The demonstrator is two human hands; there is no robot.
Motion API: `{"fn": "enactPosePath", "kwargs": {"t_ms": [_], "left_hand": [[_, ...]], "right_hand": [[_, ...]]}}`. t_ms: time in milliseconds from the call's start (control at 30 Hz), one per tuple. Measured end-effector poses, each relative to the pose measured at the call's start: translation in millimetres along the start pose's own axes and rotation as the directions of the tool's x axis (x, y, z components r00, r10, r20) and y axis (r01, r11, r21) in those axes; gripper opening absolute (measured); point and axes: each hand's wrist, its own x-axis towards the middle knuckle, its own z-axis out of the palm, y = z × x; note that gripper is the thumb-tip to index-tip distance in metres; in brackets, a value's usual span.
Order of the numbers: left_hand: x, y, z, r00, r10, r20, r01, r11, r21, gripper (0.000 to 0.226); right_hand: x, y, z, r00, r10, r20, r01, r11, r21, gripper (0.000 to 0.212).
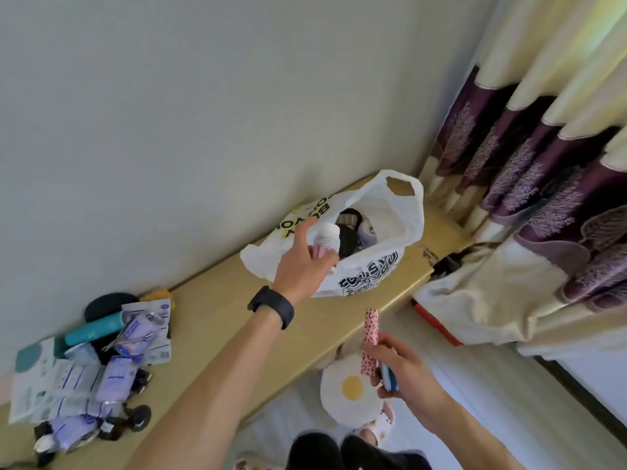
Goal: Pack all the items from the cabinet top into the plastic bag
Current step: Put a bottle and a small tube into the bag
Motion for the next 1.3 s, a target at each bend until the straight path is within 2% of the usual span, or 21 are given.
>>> {"fn": "enactPosePath", "kwargs": {"t_ms": [67,133,267,333,433,500,567,633,833,900,967,1133,1233,1300], "left_hand": [[33.0,8.2,20.0,0.999,-0.019,0.028,0.011,0.968,0.252,0.063],[62.9,4.4,35.1,0.996,-0.065,0.062,0.030,0.890,0.454,0.057],[101.2,-14.4,50.9,0.979,-0.132,0.157,-0.016,0.713,0.701,0.052],[110.3,-27.0,57.6,0.958,-0.214,0.190,0.010,0.688,0.726,0.054],[119.9,-34.6,70.0,0.937,-0.294,0.191,0.095,0.738,0.668,0.054],[127.8,-28.7,74.3,0.971,-0.211,0.110,0.106,0.797,0.595,0.052],[130.3,-21.6,73.6,0.994,-0.089,0.062,0.035,0.804,0.593,0.054],[119.1,-18.6,70.8,0.995,-0.036,0.092,-0.038,0.722,0.691,0.063],[47.9,-31.0,52.0,0.967,-0.122,0.224,-0.158,0.402,0.902,0.066],[24.3,-38.7,50.6,0.950,-0.132,0.282,-0.232,0.302,0.924,0.053],[5.4,-46.3,51.7,0.946,-0.133,0.296,-0.254,0.264,0.930,0.045],[-24.0,-53.8,53.7,0.964,-0.110,0.241,-0.201,0.289,0.936,0.048],[-34.6,-54.2,49.2,0.985,-0.015,0.175,-0.159,0.336,0.928,0.054],[-40.4,-58.0,43.6,0.991,0.042,0.126,-0.133,0.394,0.909,0.058]], "right_hand": [[-1.4,-13.4,-28.8,0.999,-0.029,-0.030,0.028,0.999,-0.034,0.011],[-2.4,-22.5,-54.1,0.997,-0.052,-0.060,0.049,0.998,-0.046,0.012],[-8.0,-21.0,-88.4,0.989,-0.047,-0.140,0.048,0.999,0.003,0.011],[-10.5,-14.1,-98.5,0.978,-0.022,-0.208,0.033,0.998,0.053,0.008],[-11.1,-5.8,-110.3,0.956,0.043,-0.291,-0.003,0.991,0.137,0.007],[-9.1,-4.1,-113.6,0.952,0.079,-0.295,-0.037,0.989,0.146,0.009],[-5.5,-6.4,-113.4,0.960,0.072,-0.272,-0.045,0.994,0.104,0.011],[0.9,-14.1,-110.4,0.969,0.034,-0.244,-0.023,0.999,0.046,0.012],[53.8,-77.8,-80.2,0.990,-0.076,-0.116,0.075,0.997,-0.006,0.019],[82.0,-109.0,-63.8,0.989,-0.122,-0.089,0.119,0.992,-0.047,0.018],[112.9,-135.9,-46.3,0.986,-0.140,-0.088,0.130,0.985,-0.114,0.019],[160.0,-153.3,-17.3,0.993,0.115,-0.042,-0.118,0.988,-0.096,0.020],[178.9,-149.1,-15.0,0.996,0.038,-0.078,-0.048,0.991,-0.123,0.001],[187.1,-142.0,-17.1,0.980,-0.079,-0.184,0.041,0.978,-0.205,0.012]]}}
